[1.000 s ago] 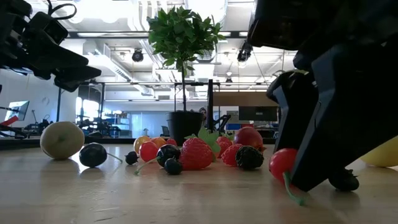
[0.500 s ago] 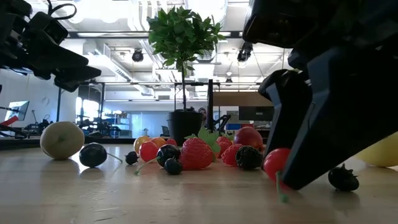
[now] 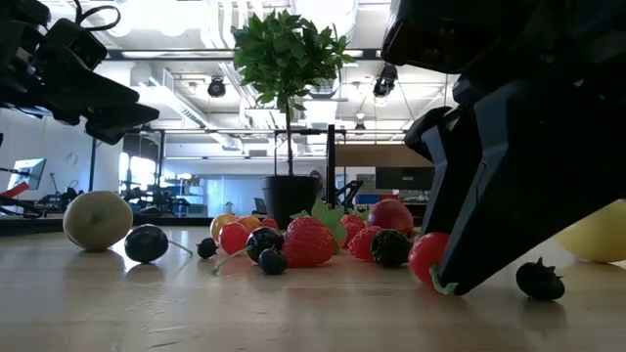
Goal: Pick & Place Fruit
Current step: Put the red cherry into the green strainer bowl on the shelf
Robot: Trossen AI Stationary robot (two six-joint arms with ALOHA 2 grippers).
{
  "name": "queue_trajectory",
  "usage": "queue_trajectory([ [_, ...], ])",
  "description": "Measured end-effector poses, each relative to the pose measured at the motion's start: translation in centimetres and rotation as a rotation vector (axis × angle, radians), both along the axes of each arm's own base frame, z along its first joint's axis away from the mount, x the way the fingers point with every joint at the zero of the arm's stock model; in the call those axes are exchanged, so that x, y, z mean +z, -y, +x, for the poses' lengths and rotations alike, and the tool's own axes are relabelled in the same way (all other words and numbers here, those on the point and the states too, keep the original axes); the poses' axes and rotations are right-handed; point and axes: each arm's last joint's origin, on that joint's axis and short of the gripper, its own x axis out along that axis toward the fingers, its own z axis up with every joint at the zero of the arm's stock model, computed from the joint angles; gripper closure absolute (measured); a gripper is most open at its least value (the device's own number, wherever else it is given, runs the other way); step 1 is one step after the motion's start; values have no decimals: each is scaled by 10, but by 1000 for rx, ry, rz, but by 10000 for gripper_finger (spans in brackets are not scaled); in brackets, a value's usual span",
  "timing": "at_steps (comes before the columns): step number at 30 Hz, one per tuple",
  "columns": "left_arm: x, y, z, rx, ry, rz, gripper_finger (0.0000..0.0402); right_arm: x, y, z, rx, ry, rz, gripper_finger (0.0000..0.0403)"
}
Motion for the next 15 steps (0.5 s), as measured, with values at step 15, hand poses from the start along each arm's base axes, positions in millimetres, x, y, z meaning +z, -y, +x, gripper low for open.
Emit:
queue_trajectory([
  [15, 0, 0, 0, 0, 0, 0, 172, 50, 14, -18, -11, -11, -31, 289],
])
